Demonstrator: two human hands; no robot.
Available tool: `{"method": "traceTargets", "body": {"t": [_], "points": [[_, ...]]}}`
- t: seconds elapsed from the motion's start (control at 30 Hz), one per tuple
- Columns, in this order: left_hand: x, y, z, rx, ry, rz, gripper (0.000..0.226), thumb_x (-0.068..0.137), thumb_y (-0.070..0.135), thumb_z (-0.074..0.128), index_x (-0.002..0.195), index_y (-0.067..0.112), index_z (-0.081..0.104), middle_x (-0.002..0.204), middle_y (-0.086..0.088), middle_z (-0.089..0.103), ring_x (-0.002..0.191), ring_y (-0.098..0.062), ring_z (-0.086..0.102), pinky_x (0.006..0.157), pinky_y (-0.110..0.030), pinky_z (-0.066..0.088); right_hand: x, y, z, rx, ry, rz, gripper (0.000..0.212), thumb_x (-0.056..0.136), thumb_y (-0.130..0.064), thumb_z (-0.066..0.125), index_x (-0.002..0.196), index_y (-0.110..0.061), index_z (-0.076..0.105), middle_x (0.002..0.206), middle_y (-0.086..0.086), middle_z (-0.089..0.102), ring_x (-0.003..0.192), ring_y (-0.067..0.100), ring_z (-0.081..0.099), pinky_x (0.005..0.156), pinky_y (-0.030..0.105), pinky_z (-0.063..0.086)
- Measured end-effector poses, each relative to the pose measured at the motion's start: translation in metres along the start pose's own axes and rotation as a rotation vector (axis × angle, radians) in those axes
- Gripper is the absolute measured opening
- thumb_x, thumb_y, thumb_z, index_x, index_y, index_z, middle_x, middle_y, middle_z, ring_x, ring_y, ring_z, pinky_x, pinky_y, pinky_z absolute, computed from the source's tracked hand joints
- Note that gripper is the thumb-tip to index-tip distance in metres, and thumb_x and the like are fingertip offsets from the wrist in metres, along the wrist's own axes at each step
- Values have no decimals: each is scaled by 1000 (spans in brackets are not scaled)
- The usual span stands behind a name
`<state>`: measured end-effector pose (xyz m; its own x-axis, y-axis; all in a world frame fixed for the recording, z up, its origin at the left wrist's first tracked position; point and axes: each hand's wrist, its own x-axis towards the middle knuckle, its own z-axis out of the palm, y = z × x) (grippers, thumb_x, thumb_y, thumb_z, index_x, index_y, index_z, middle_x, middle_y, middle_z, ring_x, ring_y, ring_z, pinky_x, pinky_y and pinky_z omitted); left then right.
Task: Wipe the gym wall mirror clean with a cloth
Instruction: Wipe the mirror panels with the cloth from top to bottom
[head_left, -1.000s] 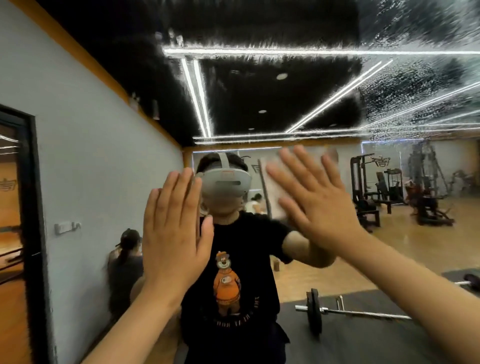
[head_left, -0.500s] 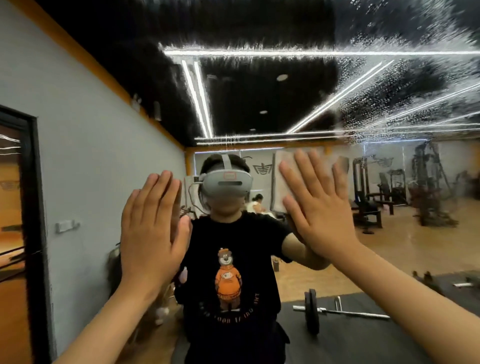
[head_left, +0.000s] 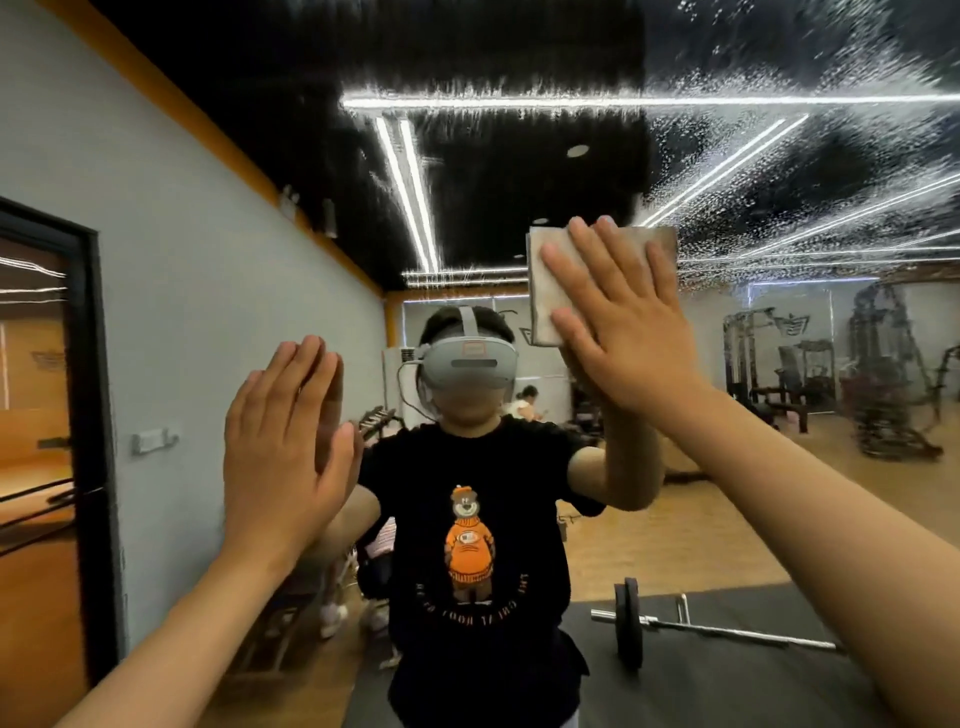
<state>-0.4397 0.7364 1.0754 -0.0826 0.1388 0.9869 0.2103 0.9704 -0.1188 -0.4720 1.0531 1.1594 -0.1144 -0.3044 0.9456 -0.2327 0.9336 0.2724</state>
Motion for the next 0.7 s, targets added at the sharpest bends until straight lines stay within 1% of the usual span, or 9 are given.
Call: {"method": "traceTargets", "body": {"t": [0.07,0.17,0.23,0.4,0.5,0.6,0.7], "points": [[0,2,-1,-1,1,-3,61,96,33,36,151,5,36,159,-12,32,149,-25,22,124,-35,6,-6,-7,2,1,42,50,55,105,-44,25,157,-27,24,165,1,17,153,21,9,121,51,8],[-1,4,-3,-12,7,1,61,96,32,36,151,5,36,159,-13,31,149,-26,21,123,-34,6,-37,-25,9,24,79,114,55,105,-42,25,158,-25,24,165,4,16,153,24,9,121,53,8],[-1,5,-3,-13,12,3,62,96,33,36,151,5,35,159,-13,30,149,-26,20,123,-34,6,-71,-33,14,35,60,111,56,105,-41,25,158,-25,23,166,5,15,153,25,9,122,53,7],[-3,4,-2,0,-1,3,62,96,33,36,150,3,35,160,-14,29,149,-26,18,124,-32,3,-159,-43,25,15,23,70,57,102,-40,32,157,-25,24,164,7,20,152,29,17,120,58,15],[-2,3,-2,-4,-16,-2,61,97,34,35,151,3,35,160,-13,28,150,-25,16,124,-32,0,-166,-46,26,15,36,104,55,104,-40,30,157,-25,24,164,7,23,151,29,19,119,58,17],[-7,-1,-9,-65,-60,-6,61,98,33,35,153,7,31,162,-10,24,151,-20,11,124,-30,-2,-162,-57,26,15,28,161,57,103,-39,28,158,-26,20,164,8,20,152,29,15,120,57,12],[-33,-24,-23,-29,-154,100,63,97,33,35,155,10,23,164,-9,18,153,-18,7,124,-32,-2,-154,-76,26,28,10,271,58,102,-38,28,158,-24,18,165,8,16,153,29,10,120,58,7]]}}
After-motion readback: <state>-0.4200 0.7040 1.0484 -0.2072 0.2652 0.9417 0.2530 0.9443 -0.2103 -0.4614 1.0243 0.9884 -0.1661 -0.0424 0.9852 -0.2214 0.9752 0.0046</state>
